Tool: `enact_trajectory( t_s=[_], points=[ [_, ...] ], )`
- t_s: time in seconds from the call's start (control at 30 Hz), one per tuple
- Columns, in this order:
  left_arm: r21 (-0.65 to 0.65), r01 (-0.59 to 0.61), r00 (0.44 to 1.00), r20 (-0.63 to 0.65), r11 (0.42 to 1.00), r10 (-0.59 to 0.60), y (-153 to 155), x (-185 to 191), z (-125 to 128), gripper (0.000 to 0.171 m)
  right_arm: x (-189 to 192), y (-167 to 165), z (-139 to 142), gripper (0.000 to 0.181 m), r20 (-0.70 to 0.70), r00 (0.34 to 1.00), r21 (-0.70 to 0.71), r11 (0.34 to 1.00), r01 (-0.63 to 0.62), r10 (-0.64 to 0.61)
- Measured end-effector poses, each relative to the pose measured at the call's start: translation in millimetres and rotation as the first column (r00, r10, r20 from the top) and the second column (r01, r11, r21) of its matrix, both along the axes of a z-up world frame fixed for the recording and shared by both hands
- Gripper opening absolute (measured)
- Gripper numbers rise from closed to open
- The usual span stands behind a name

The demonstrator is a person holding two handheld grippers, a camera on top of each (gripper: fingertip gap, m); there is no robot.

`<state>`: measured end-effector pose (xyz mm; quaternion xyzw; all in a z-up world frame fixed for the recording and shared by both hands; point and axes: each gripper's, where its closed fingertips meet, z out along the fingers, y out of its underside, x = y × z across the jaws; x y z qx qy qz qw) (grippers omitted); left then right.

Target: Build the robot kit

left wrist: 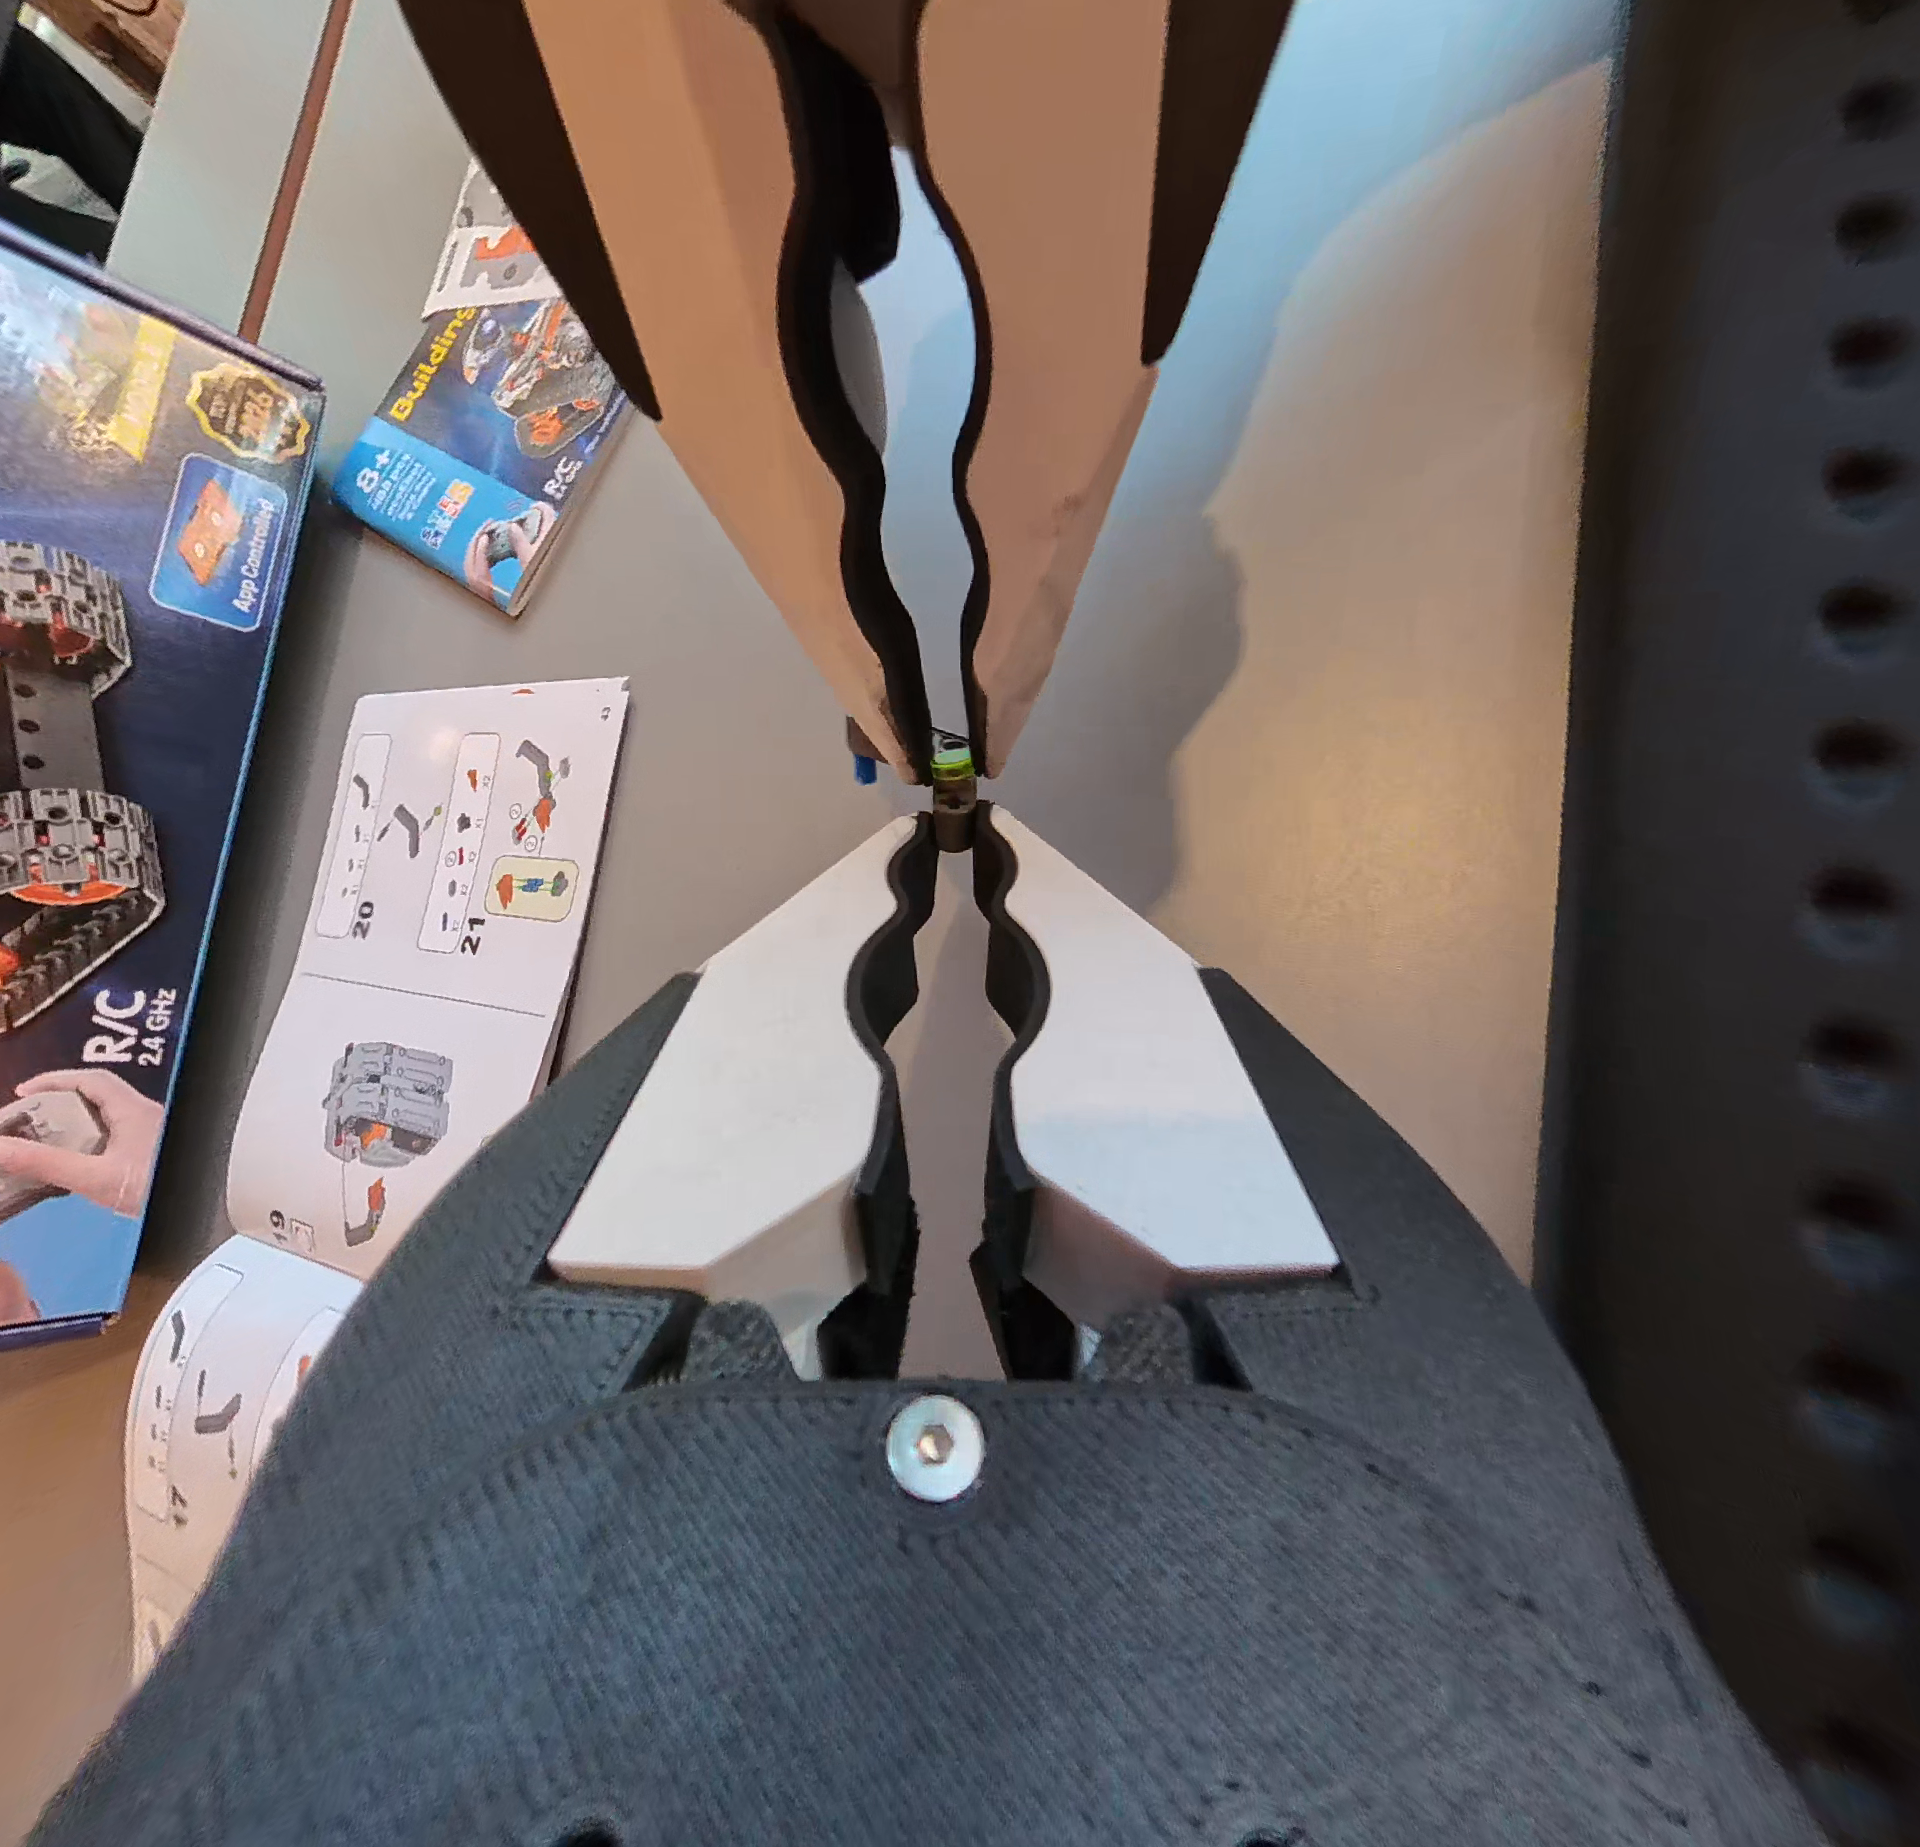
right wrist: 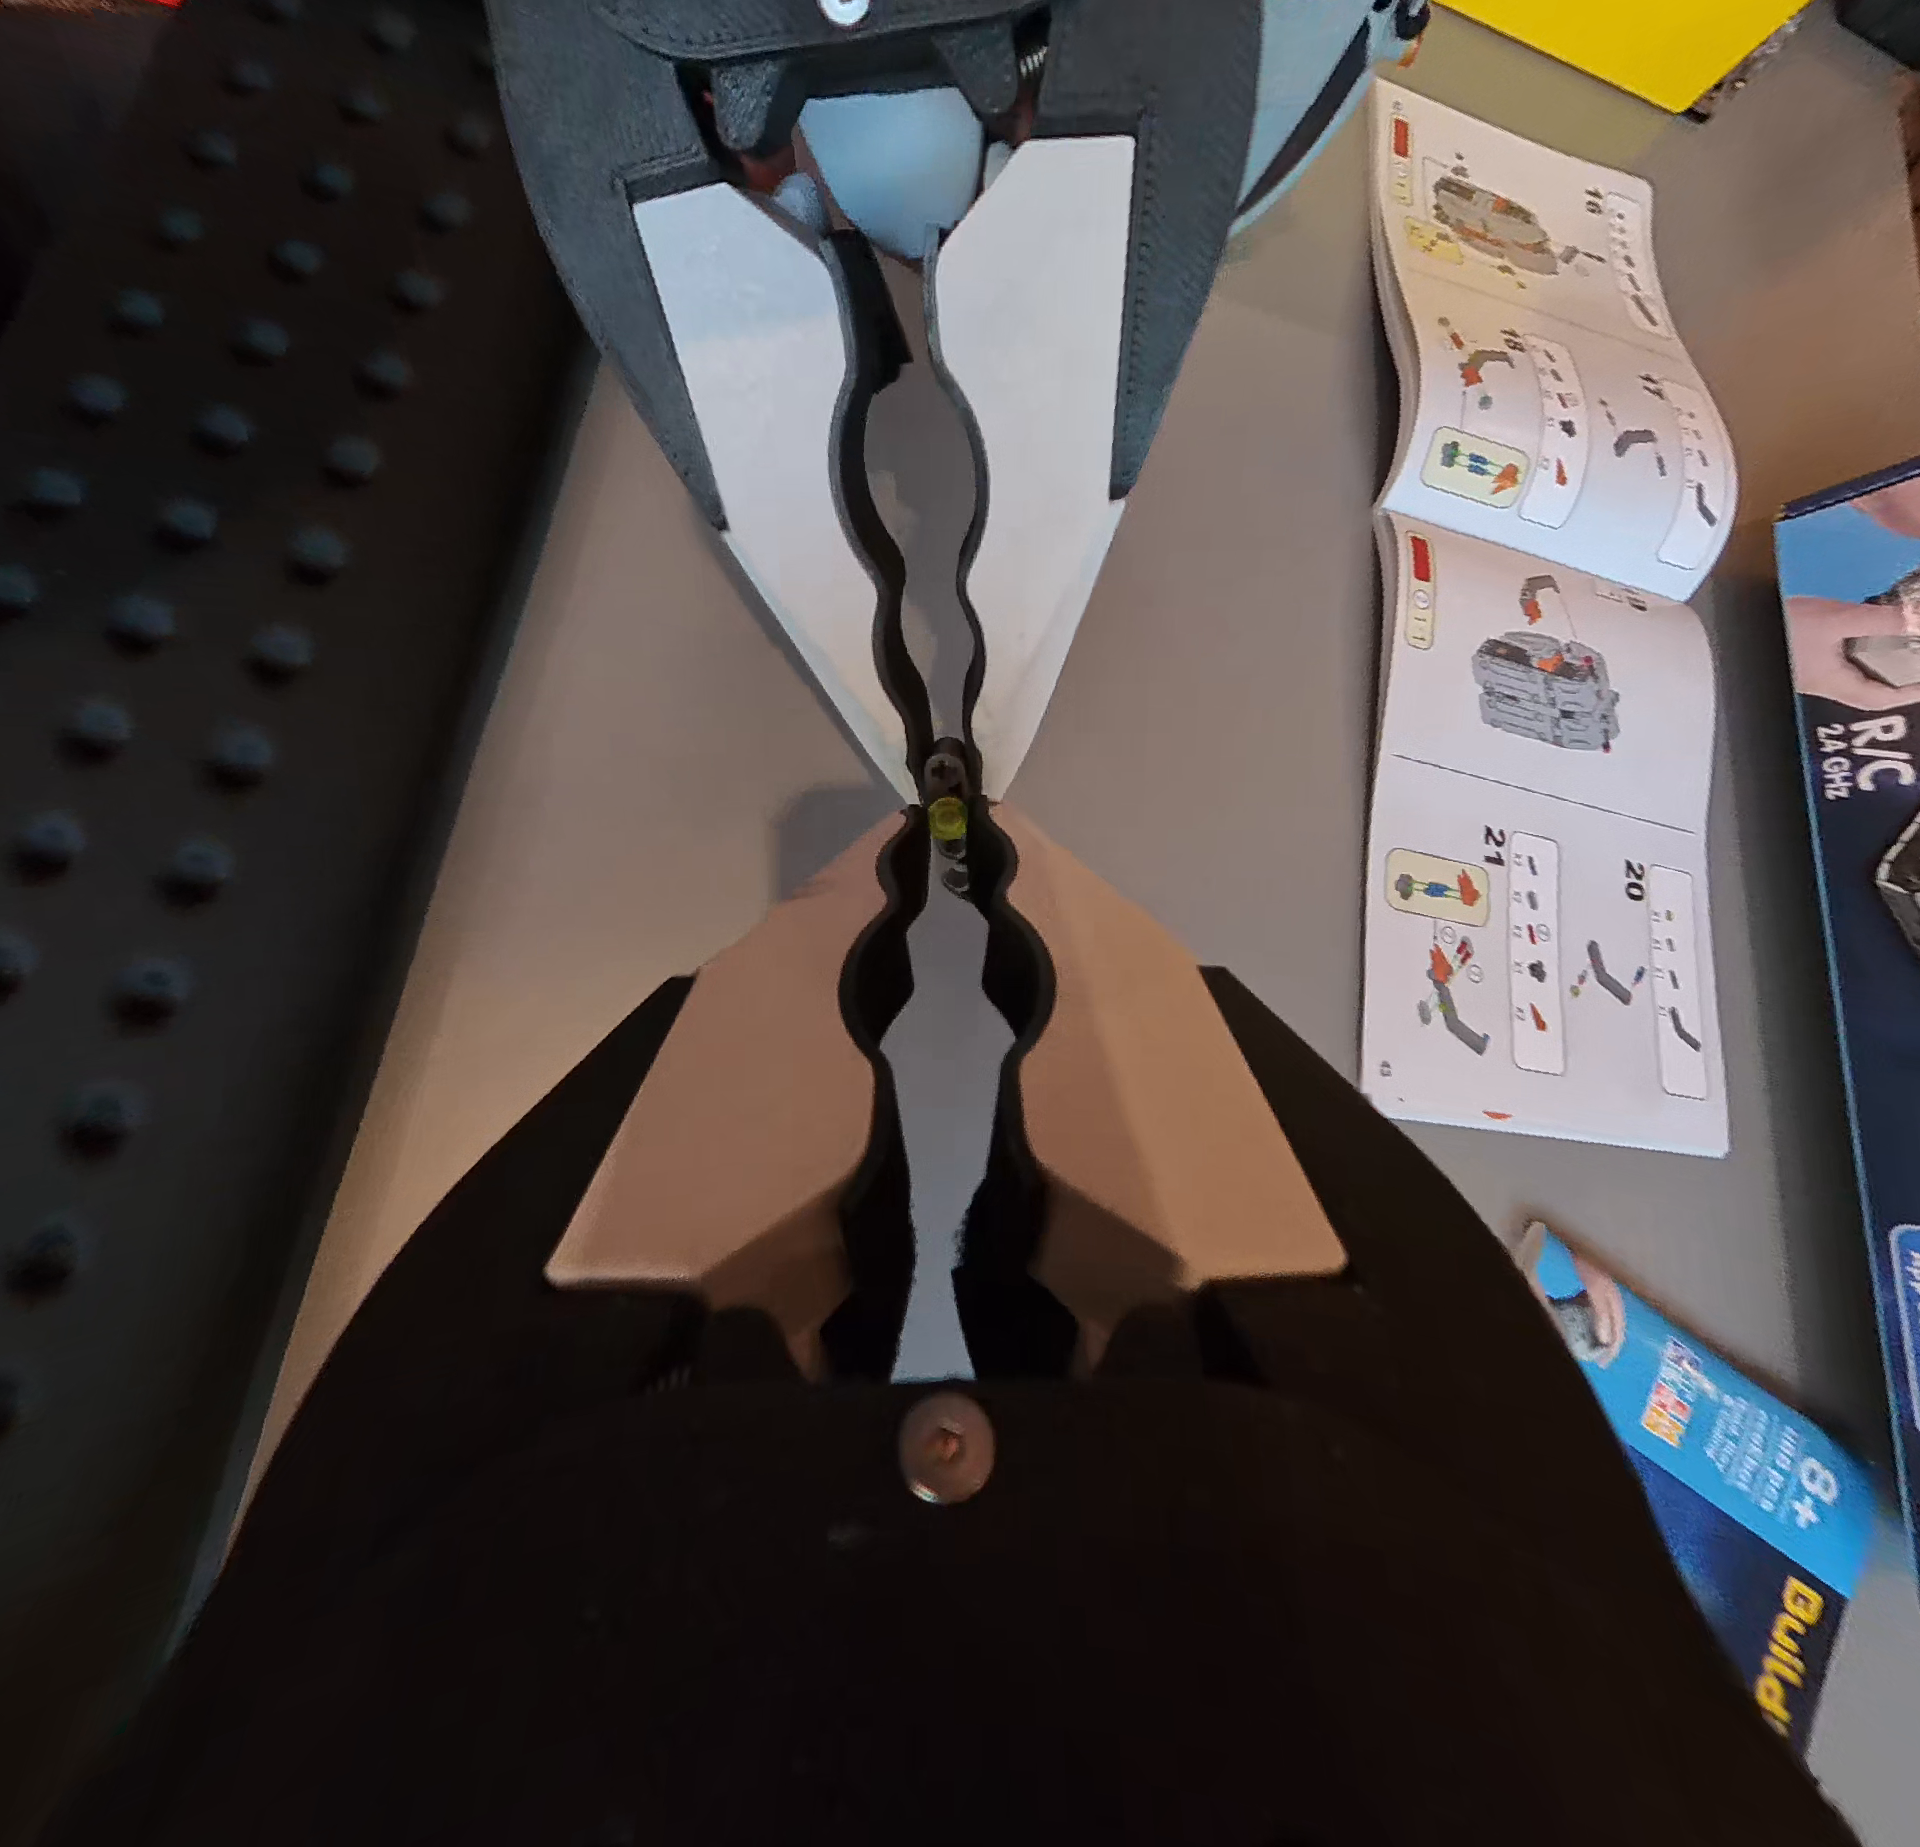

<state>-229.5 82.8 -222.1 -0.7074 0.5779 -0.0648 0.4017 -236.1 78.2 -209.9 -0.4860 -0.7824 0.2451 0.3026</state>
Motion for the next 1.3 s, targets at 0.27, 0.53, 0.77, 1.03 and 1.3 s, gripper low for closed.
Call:
enact_trajectory(
  t_s=[0.27,0.53,0.77,1.03,1.3],
  points=[
    [-0.012,-0.037,0.999,0.027,0.999,0.037,5,-3,4,0.004,-4,6,4,0.007,0.005,0.996,-0.072,0.993,0.091,-0.091],
    [-0.090,-0.081,0.993,0.080,0.993,0.088,9,-6,4,0.004,-8,12,3,0.007,0.014,0.987,-0.058,0.985,0.161,-0.160],
    [-0.141,-0.087,0.988,0.115,0.986,0.104,10,-8,3,0.005,-10,13,2,0.008,-0.016,0.988,-0.066,0.986,0.151,-0.152],
    [-0.102,-0.048,0.993,0.107,0.994,0.059,10,-5,0,0.005,-7,13,1,0.008,-0.039,0.992,-0.163,0.981,0.110,-0.118],
    [-0.094,-0.023,0.993,0.117,0.995,0.034,7,-2,1,0.005,-4,8,2,0.008,-0.069,0.996,-0.192,0.980,0.044,-0.059]
  ],
)
